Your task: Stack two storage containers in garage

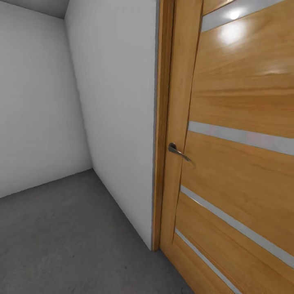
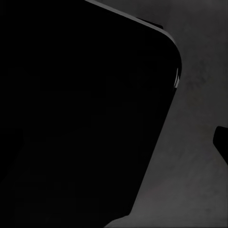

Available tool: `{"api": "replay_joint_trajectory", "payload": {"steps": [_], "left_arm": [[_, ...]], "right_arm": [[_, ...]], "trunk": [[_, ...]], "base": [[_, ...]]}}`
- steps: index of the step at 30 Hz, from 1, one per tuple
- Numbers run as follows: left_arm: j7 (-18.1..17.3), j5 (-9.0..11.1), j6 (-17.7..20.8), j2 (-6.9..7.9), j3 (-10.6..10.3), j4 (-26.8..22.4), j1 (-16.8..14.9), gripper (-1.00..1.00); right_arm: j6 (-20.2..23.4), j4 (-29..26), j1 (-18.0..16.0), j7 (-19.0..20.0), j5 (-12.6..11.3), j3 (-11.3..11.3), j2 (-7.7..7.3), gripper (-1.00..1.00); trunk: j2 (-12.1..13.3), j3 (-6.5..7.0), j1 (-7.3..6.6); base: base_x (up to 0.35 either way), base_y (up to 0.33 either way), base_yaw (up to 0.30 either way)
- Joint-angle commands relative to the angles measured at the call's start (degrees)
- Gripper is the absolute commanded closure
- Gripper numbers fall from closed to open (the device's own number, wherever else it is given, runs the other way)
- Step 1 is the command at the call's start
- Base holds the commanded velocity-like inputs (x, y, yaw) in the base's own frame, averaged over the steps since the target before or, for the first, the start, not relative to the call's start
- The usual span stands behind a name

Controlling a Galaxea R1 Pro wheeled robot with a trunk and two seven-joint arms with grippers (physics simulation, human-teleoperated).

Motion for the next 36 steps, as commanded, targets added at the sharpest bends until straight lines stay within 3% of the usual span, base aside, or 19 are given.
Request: {"api": "replay_joint_trajectory", "payload": {"steps": [1,36], "left_arm": [[0.07,0.42,-0.06,0.0,-0.02,-0.08,0.03,-1.0],[0.07,0.42,-0.06,0.0,-0.09,-0.06,0.03,-1.0]], "right_arm": [[-0.15,-0.01,0.0,-0.01,-0.6,0.48,-0.01,-1.0],[-0.15,-0.01,0.0,-0.01,-0.6,0.48,0.02,-1.0]], "trunk": [[-0.02,-0.04,0.0],[-0.02,-0.04,0.0]], "base": [[0.0,0.0,-0.252],[0.0,0.0,-0.252]]}}
